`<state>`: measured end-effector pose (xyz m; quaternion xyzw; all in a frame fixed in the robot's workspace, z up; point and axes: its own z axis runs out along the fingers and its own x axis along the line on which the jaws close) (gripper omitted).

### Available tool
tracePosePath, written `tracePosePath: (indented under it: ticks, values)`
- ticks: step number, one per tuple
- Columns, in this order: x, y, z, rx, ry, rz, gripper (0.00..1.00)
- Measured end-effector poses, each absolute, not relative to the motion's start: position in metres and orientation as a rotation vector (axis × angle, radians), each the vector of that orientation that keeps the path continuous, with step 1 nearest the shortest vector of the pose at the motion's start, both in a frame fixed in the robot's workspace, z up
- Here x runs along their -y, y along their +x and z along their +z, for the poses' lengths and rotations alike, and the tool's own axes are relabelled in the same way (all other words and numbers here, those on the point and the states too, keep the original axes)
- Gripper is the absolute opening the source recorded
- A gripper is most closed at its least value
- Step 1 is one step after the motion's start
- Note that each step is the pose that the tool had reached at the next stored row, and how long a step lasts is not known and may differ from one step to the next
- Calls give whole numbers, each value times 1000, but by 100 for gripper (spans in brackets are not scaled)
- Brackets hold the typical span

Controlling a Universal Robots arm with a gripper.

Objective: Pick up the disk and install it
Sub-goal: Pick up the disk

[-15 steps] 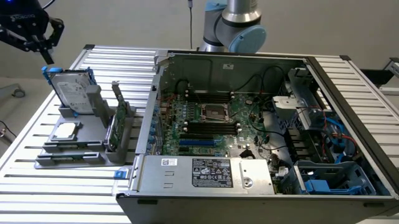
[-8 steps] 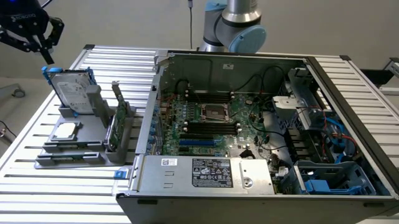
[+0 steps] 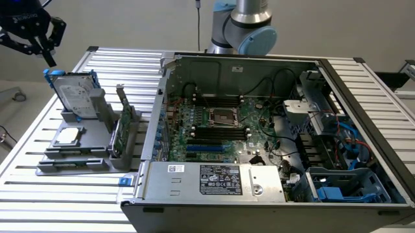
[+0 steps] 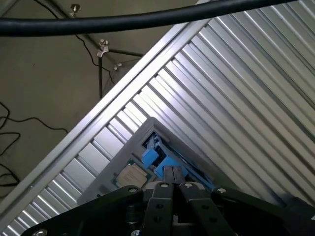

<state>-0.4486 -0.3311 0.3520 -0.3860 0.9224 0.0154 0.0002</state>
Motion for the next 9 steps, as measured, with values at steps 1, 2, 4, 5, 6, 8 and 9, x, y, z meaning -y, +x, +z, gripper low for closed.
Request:
tracePosePath:
  ticks: [1,2,4,5,6,8,9]
  values:
    - [331,-449,352,-2886,-1239,48,11]
    - [331,-449,352,-2875,-1265,48,11]
    - [331,-449,352,-2853,-1317,48,11]
    - [331,-449,352,-2840,-1344,48,11]
    - [331,-449,352,-2828,-1370,48,11]
    - [331,-449,352,-2804,-1420,48,11]
    - [331,-449,352,-2791,-1446,48,11]
